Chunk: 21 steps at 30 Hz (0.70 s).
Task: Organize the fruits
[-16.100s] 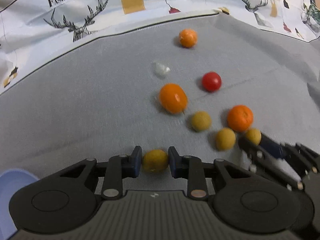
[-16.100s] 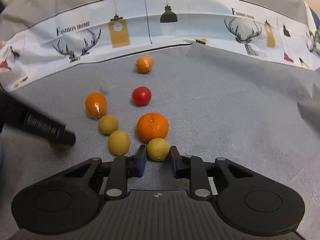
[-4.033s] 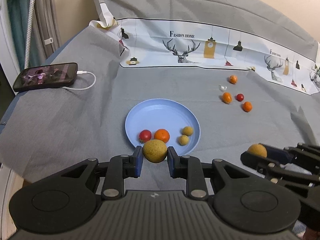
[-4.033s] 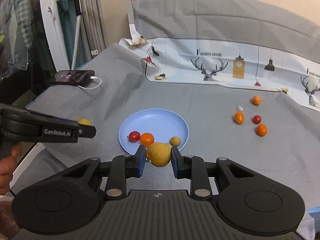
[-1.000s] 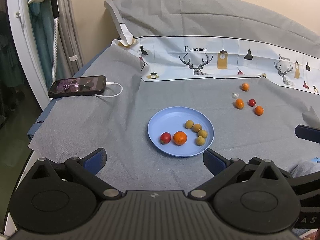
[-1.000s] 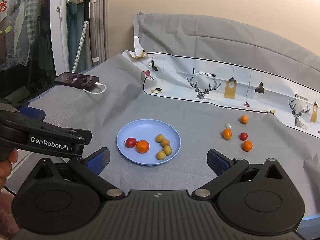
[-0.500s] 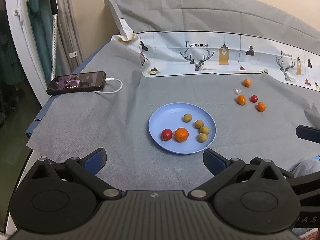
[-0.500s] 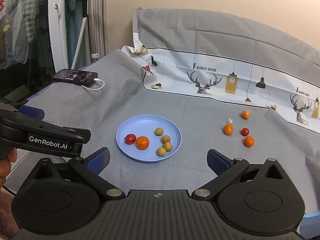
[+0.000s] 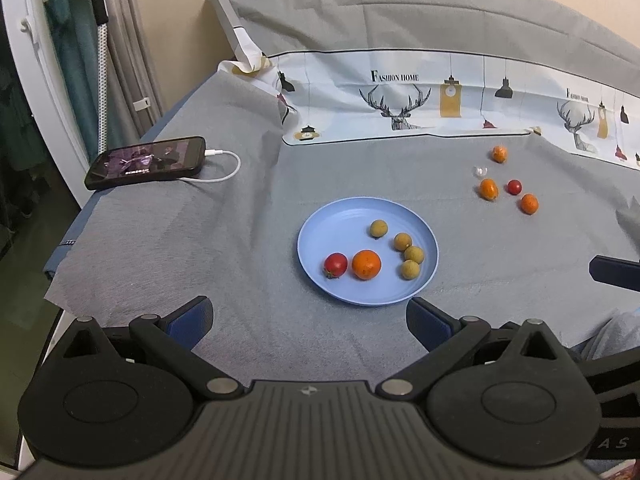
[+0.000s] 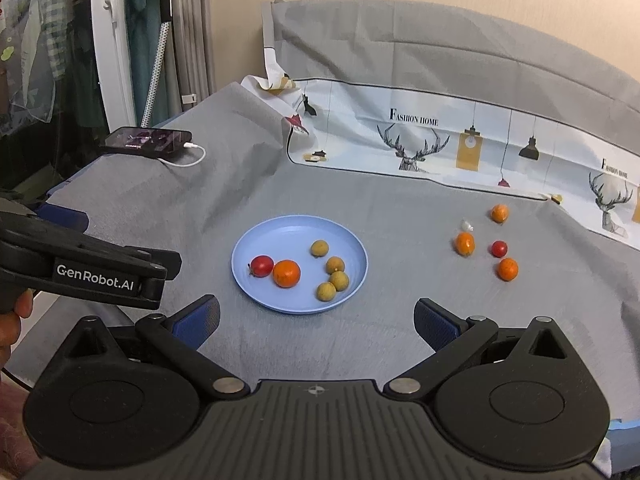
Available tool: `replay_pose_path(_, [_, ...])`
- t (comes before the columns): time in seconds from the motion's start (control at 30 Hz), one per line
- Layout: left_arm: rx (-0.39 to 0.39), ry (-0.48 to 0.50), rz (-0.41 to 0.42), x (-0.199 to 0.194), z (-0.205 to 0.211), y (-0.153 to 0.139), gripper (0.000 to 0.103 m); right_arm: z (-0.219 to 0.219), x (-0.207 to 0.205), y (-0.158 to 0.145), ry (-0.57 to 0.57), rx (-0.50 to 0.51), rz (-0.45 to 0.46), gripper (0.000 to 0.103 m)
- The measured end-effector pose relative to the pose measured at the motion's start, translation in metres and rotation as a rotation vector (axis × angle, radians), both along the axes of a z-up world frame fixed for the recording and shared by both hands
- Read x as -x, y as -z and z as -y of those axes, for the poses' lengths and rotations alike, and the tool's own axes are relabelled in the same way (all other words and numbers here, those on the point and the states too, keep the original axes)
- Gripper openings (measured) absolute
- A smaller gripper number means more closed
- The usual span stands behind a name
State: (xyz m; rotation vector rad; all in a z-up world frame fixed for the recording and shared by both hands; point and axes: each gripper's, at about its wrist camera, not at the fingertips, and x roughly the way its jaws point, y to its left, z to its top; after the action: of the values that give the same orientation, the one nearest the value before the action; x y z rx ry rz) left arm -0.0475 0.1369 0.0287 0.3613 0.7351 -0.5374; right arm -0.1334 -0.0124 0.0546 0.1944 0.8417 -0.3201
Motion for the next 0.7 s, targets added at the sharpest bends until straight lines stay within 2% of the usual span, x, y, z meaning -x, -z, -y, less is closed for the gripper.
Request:
replay_pose_path(0.2, [-0.028,0.007,-0.036,-0.013,0.016,0.009,0.103,0.014,-0.003,0.016,0.042,-0.035,-0.023,0.102])
replay_pose_path(0.4, [-0.073,0.030,-0.063,-0.029,0.052,0.017,0.103,0.054,0.003,0.044,0.186,-0.074,-0.050,0.102])
replay_pose_path(0.53, [-0.082,0.060,-0.080,-0.043,0.093,0.019,0.103,0.098,0.006,0.065,0.313,-0.058,-0.064,0.102])
replay_pose_path(0.7, [-0.028,0.135,-0.121,-0.065,0.170,0.027,0.103,0.170,0.004,0.101,0.456,0.011,-0.062,0.102])
